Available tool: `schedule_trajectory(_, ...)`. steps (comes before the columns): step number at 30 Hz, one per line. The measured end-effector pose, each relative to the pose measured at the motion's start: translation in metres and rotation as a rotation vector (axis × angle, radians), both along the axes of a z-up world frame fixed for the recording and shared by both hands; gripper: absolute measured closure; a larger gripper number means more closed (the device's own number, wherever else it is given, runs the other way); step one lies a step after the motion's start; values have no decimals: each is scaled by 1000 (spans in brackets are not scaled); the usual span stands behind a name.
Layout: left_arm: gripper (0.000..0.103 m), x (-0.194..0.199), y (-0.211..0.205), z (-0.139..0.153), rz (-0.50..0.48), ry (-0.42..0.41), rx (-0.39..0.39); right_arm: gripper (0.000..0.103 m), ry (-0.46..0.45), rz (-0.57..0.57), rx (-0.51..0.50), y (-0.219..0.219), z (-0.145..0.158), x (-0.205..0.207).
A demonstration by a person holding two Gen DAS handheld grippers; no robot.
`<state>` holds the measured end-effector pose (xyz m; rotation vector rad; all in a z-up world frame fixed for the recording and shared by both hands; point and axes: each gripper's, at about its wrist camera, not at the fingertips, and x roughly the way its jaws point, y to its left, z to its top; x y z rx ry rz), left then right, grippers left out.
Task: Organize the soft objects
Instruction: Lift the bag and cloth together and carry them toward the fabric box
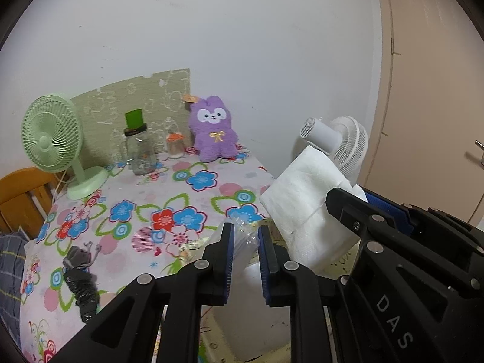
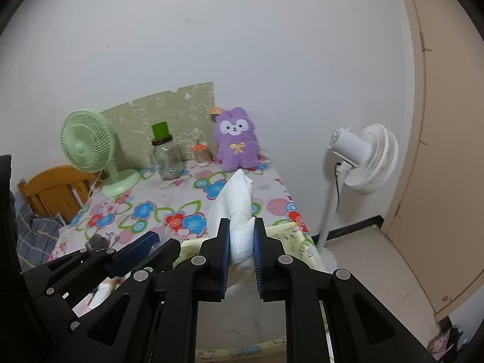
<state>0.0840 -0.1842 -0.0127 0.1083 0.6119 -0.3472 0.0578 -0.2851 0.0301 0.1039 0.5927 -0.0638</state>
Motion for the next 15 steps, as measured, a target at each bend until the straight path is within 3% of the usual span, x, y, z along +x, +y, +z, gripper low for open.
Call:
schedule_trajectory(12, 89, 12, -24, -7, -56, 26, 11, 86, 22, -55, 5, -26, -9, 6)
schedule_trajectory(13, 87, 13, -25, -10, -57, 34, 14, 86, 28, -56, 6, -26, -11, 7)
schedule_trajectory(15, 71, 16, -26, -15, -54, 50, 18, 86, 45, -59, 8, -28, -16, 10)
